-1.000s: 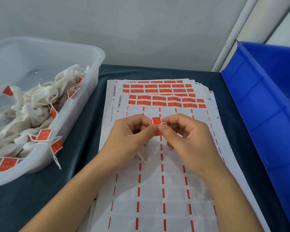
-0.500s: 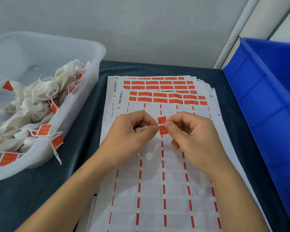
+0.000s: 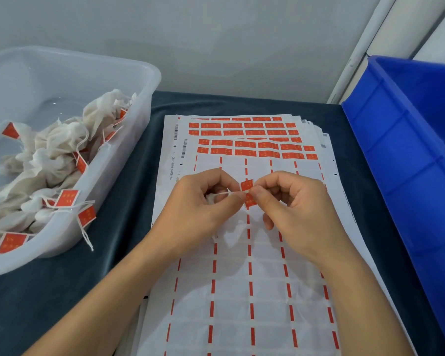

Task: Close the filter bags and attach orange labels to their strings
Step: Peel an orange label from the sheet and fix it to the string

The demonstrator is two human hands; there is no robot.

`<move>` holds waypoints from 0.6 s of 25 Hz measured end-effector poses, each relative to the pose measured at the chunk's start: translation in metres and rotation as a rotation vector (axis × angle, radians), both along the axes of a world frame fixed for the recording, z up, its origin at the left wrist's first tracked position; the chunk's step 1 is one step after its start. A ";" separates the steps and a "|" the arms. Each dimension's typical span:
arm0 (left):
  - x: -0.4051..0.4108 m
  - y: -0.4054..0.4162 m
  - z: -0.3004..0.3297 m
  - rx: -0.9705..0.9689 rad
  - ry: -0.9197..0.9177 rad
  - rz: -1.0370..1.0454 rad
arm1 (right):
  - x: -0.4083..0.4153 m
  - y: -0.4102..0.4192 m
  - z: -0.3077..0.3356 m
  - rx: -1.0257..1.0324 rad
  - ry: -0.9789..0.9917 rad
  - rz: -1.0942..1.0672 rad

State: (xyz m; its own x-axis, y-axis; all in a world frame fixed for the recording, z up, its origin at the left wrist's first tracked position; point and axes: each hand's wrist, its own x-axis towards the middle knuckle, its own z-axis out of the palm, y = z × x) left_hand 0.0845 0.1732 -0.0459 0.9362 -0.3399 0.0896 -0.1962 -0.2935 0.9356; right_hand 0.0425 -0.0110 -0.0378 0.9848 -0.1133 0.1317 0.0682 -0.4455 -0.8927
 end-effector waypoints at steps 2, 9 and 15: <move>0.000 -0.002 -0.001 0.008 -0.011 0.003 | -0.001 0.000 0.000 0.032 0.007 -0.007; 0.000 -0.005 -0.003 -0.004 -0.056 0.039 | -0.002 0.001 0.001 0.090 0.028 -0.007; 0.001 -0.004 0.000 -0.060 -0.004 0.059 | -0.001 0.001 0.002 0.040 -0.015 -0.015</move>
State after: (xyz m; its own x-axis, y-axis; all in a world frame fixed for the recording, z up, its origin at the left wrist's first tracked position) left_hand 0.0853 0.1688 -0.0459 0.9542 -0.2776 0.1120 -0.1838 -0.2480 0.9512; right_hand 0.0410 -0.0105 -0.0362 0.9809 -0.1340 0.1413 0.0749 -0.4102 -0.9089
